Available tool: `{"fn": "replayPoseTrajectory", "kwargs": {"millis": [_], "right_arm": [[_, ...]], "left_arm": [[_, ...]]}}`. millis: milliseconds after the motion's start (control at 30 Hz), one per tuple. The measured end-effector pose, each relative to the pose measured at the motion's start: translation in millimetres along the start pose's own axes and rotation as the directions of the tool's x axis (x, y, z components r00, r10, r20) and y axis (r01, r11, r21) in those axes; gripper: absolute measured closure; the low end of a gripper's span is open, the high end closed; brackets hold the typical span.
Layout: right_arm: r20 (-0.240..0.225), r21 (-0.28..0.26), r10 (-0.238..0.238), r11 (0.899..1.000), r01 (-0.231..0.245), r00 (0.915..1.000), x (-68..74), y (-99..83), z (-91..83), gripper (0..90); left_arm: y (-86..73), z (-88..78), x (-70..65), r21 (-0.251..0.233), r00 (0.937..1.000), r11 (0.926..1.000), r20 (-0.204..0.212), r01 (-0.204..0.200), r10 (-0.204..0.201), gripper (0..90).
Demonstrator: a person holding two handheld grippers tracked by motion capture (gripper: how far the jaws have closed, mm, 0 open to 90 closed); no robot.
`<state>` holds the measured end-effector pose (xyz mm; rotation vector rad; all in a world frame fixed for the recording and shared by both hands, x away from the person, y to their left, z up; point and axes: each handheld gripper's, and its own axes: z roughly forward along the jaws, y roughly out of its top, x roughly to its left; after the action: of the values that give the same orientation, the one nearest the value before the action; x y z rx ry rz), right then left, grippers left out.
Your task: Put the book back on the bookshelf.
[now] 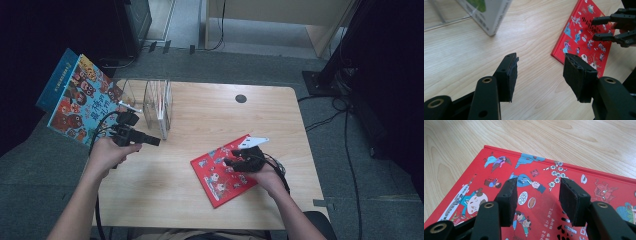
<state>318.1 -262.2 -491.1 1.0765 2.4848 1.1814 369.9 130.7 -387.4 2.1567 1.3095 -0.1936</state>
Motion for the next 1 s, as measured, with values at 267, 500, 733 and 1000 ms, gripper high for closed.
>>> {"fn": "replayPoseTrajectory", "kwargs": {"millis": [267,500,733,1000], "right_arm": [[0.005,0.003,0.003,1.0,-0.003,1.0,0.5,-2.5,-1.0,48.8],[0.017,0.006,0.012,1.0,-0.012,0.9998,0.5,-9.8,-4.8,48.8],[0.038,0.008,0.03,1.0,-0.03,0.9988,0.6,-22.0,-13.0,49.1],[0.075,-0.001,0.081,0.997,-0.081,0.9939,0.3,-39.4,-27.5,49.4]], "left_arm": [[-6.4,21.7,-7.6,-0.006,0.9982,0.9994,0.048,-0.035,0.036,44.9],[-5.8,47.0,-13.9,0.012,0.995,0.9977,0.075,-0.067,0.066,45.0],[-0.7,71.6,-20.4,0.027,0.9907,0.9948,0.098,-0.098,0.095,45.3],[6.6,92.2,-27.8,0.038,0.9837,0.9878,0.105,-0.151,0.146,48.8]]}}
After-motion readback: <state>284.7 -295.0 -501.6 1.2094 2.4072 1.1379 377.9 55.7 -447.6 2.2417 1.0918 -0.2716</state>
